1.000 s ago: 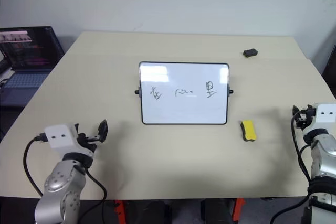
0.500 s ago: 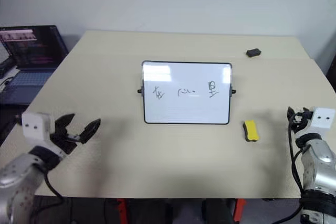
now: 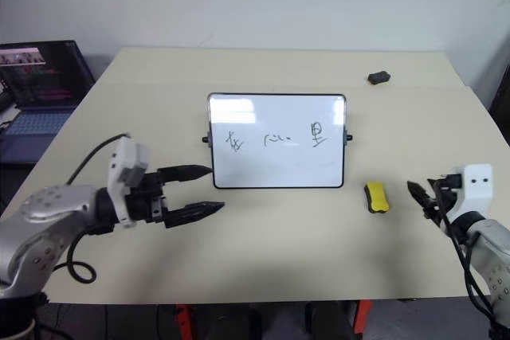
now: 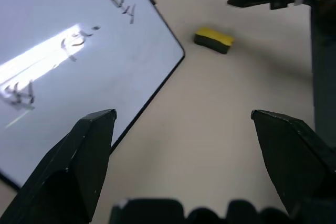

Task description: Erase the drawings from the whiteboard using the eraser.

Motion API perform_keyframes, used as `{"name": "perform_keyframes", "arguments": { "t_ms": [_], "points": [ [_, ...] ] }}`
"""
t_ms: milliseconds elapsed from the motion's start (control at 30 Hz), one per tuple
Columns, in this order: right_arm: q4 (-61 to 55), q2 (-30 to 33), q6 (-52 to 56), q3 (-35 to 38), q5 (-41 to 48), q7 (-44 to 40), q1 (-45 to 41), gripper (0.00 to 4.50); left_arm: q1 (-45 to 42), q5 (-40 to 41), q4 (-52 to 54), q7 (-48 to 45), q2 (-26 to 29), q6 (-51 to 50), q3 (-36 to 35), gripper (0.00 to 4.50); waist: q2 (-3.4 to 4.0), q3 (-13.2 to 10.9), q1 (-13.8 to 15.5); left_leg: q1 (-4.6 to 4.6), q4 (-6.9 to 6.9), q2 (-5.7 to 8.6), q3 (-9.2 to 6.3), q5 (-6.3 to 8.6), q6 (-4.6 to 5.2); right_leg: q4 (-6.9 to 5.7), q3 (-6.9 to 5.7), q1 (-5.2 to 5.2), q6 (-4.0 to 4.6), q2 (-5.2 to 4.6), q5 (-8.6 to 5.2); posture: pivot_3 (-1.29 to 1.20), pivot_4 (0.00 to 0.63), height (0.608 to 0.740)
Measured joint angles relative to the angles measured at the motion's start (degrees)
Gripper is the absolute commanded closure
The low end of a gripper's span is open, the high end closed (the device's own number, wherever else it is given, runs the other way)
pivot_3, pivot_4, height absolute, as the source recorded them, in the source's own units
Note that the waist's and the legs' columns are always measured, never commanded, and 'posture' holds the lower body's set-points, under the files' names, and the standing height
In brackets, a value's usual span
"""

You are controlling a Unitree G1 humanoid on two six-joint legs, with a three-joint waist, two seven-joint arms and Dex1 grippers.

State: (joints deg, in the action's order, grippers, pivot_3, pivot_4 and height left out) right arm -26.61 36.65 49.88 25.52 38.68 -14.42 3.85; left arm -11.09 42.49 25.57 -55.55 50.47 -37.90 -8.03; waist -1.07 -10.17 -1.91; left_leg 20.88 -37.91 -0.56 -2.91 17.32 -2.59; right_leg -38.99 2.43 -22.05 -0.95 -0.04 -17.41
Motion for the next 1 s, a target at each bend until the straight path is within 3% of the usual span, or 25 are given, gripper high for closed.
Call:
{"name": "perform_keyframes", "arguments": {
  "t_ms": [133, 267, 600, 700, 767, 1000],
  "points": [
    [-5.1, -2.3, 7.1, -1.7, 2.2, 4.8, -2.8, 1.99, -3.9, -4.4, -2.7, -4.2, 0.5, 3.4, 5.3, 0.00, -0.03, 0.0, 0.1, 0.08, 0.00, -0.01, -0.04, 0.00, 0.00, 0.00, -0.03, -0.08, 0.00, 0.02, 0.00, 0.00, 0.150, 0.740],
    [-6.5, -4.8, 10.6, -4.2, 1.5, 9.1, -4.7, 1.99, -9.5, -7.4, -7.5, -5.0, -1.5, 6.4, 6.2, 0.00, -0.05, 0.0, 0.2, 0.15, -0.02, 0.04, -0.03, 0.00, 0.00, 0.02, -0.02, -0.11, -0.01, 0.00, -0.01, 0.00, 0.150, 0.740],
    [-5.5, -8.3, 13.5, -8.9, -2.6, 13.4, -10.8, 1.99, -12.1, -12.0, -9.8, -7.7, -5.1, 10.0, 11.3, 0.00, -0.06, 0.0, 0.2, 0.26, 0.00, -0.01, -0.07, 0.01, 0.01, 0.02, -0.05, -0.24, -0.02, 0.01, -0.03, 0.00, 0.150, 0.740],
    [-5.5, -9.4, 13.5, -9.4, -3.8, 13.5, -11.0, 1.43, -12.3, -12.4, -10.1, -7.8, -5.7, 10.1, 11.6, 0.00, -0.06, 0.0, 0.2, 0.29, -0.03, 0.03, -0.06, 0.01, 0.02, 0.03, -0.04, -0.23, -0.03, -0.02, -0.02, 0.00, 0.150, 0.740],
    [-5.5, -9.6, 13.5, -9.5, -4.3, 13.4, -11.0, 0.76, -12.3, -12.5, -10.2, -7.8, -5.8, 10.1, 11.6, 0.00, -0.06, 0.0, 0.2, 0.29, -0.03, 0.03, -0.07, 0.01, 0.02, 0.03, -0.05, -0.23, -0.02, -0.02, -0.02, 0.00, 0.150, 0.740],
    [-5.5, -10.4, 14.6, -10.9, -6.4, 13.3, -11.0, 0.76, -12.7, -14.1, -10.7, -8.8, -6.0, 11.2, 12.4, 0.00, -0.06, 0.0, 0.2, 0.28, -0.03, 0.02, -0.07, 0.01, 0.02, 0.01, -0.06, -0.23, -0.02, -0.01, -0.02, 0.00, 0.150, 0.740]
  ]
}}
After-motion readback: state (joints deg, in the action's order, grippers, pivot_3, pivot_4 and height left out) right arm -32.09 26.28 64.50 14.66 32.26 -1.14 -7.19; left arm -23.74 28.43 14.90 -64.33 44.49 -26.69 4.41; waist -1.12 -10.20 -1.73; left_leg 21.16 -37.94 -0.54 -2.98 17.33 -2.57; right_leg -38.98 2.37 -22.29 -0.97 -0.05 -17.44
